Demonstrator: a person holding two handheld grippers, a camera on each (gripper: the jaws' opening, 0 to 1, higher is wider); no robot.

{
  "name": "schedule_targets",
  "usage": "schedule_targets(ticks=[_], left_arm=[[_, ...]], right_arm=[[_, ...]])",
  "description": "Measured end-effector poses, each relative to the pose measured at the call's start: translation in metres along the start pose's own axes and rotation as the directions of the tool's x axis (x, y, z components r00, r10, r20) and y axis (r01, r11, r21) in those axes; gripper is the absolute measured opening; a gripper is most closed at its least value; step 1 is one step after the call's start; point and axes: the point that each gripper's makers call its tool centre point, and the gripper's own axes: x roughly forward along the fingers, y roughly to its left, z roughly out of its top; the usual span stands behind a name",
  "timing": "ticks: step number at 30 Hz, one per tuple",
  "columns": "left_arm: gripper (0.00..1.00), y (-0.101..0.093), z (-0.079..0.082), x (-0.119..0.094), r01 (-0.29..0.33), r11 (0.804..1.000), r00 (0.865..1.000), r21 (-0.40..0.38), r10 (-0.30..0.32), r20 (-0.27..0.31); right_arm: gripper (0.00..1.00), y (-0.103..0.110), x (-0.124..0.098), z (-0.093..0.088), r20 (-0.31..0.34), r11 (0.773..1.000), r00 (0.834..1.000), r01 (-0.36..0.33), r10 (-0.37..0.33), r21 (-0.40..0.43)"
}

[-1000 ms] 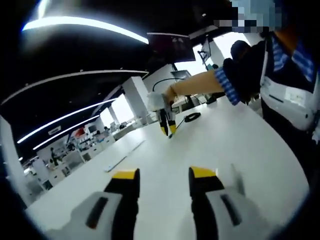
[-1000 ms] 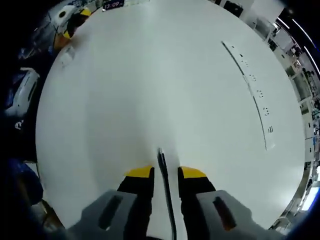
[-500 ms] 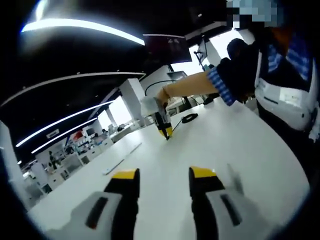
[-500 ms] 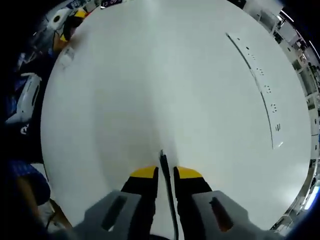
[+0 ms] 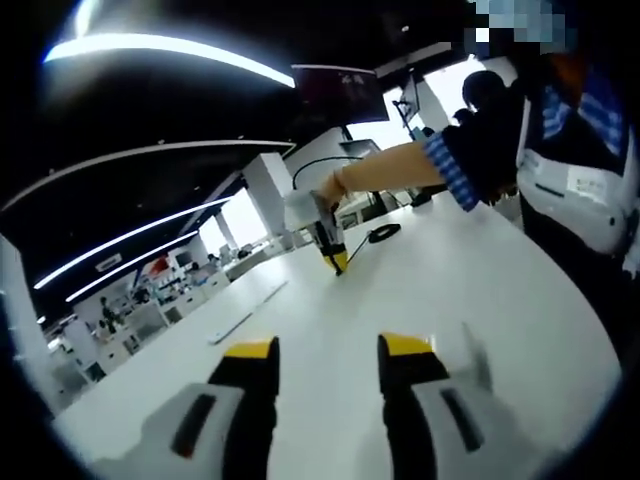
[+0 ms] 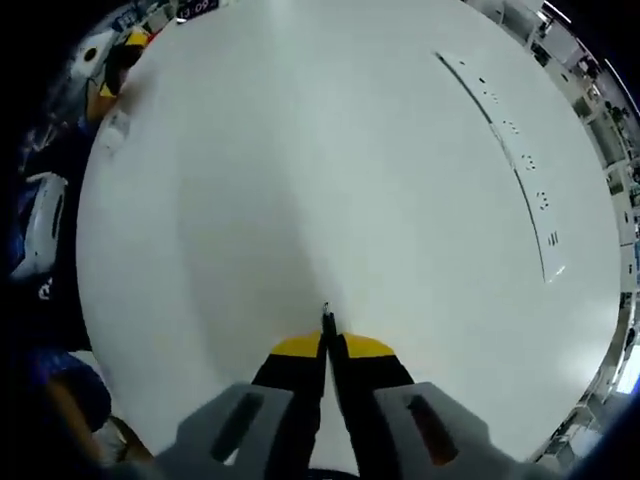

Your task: Plug the desk Type‑C cable into the charger adapter.

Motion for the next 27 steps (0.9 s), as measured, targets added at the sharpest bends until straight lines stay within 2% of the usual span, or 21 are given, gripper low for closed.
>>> schedule_targets(ticks=[9, 13, 16, 19, 24, 27], left_arm=[[0.39, 0.004, -0.001, -0.003, -0.016, 1.0, 1.0, 0.003, 0.016, -0.005], [0.39, 0.005, -0.001, -0.003, -0.018, 1.0, 1.0, 0.006, 0.018, -0.006], [0.39, 0.003, 0.005, -0.006, 0.009, 1.0, 0.999, -0.026, -0.008, 0.035], [0.39, 0.005, 0.006, -0.007, 0.002, 1.0, 0.999, -0.029, 0.0, 0.041], [0.39, 0.01, 0.004, -0.007, -0.009, 0.999, 0.999, -0.039, 0.011, 0.044], [0.39, 0.006, 0.011, -0.008, 0.022, 0.998, 0.996, -0.062, -0.017, 0.086]], right_arm=[[0.04, -0.004, -0.002, 0.0, 0.051, 0.996, 0.997, 0.049, -0.052, 0.074], [0.04, -0.005, -0.002, 0.001, 0.056, 0.994, 0.995, 0.073, -0.078, 0.082], [0.04, -0.007, -0.003, 0.001, 0.065, 0.991, 0.993, 0.096, -0.102, 0.091], [0.04, -0.008, -0.003, 0.002, 0.127, 0.983, 0.986, 0.089, -0.11, 0.163], [0.04, -0.003, -0.005, -0.008, 0.148, 0.979, 0.981, 0.097, -0.124, 0.179], [0.04, 0.003, -0.009, -0.008, 0.206, 0.975, 0.968, 0.105, -0.146, 0.196]])
